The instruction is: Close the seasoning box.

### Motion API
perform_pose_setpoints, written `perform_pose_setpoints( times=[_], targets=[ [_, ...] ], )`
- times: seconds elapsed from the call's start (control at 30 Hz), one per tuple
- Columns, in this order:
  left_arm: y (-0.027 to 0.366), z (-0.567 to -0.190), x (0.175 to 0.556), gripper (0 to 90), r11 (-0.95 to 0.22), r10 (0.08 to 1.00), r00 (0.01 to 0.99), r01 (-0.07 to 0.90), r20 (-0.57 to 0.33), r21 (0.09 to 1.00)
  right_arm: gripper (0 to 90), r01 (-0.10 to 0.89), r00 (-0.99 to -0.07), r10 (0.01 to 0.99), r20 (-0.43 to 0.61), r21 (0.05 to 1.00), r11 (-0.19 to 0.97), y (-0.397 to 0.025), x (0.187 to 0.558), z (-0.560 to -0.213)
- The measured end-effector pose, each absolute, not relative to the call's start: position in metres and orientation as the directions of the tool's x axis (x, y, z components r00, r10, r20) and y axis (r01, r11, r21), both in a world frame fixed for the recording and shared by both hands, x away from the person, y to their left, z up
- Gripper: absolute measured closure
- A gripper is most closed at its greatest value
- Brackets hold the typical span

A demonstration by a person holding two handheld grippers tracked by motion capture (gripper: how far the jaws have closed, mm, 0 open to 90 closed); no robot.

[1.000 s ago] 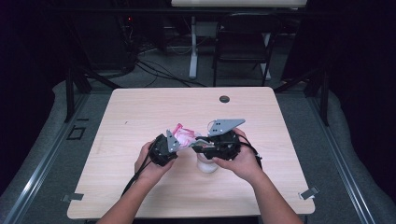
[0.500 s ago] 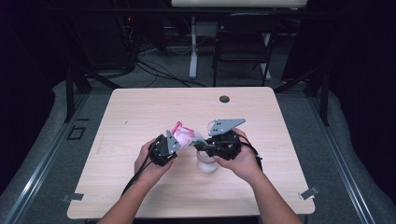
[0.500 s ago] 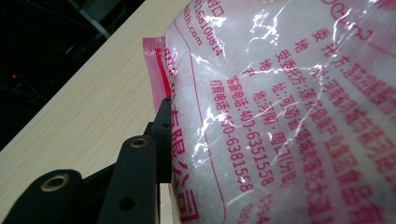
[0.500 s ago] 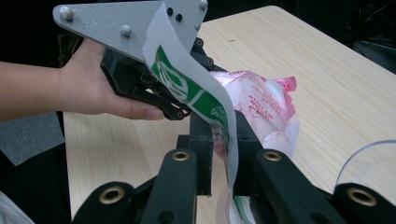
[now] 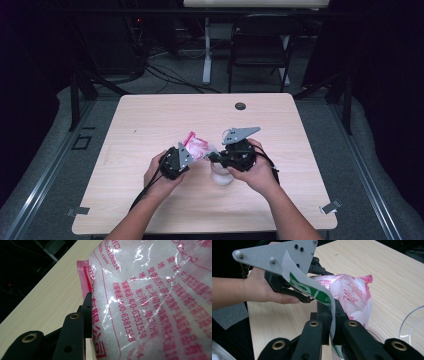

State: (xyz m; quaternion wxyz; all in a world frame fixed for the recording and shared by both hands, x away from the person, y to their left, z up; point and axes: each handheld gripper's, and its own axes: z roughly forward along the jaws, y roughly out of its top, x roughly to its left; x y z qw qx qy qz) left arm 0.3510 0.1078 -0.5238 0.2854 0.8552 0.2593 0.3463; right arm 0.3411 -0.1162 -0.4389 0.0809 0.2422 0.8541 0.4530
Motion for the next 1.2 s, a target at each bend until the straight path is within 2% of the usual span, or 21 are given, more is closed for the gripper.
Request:
perform_pose_setpoints(
  times=[0.77,1.2],
  targets=[
    [0.1076,-0.5248,0.3434,61.1,-0.734,0.619,0.601,0.212,0.506,0.646,89.0,0.403,-0.860,0.487,0.152,0.788,0.465,-0.1168,0.3413,-0.4408],
    [0.1032,-0.5187,0.3432,61.1,-0.766,0.594,0.569,0.184,0.569,0.616,88.7,0.432,-0.850,0.492,0.186,0.782,0.449,-0.1221,0.3445,-0.4403]
  ],
)
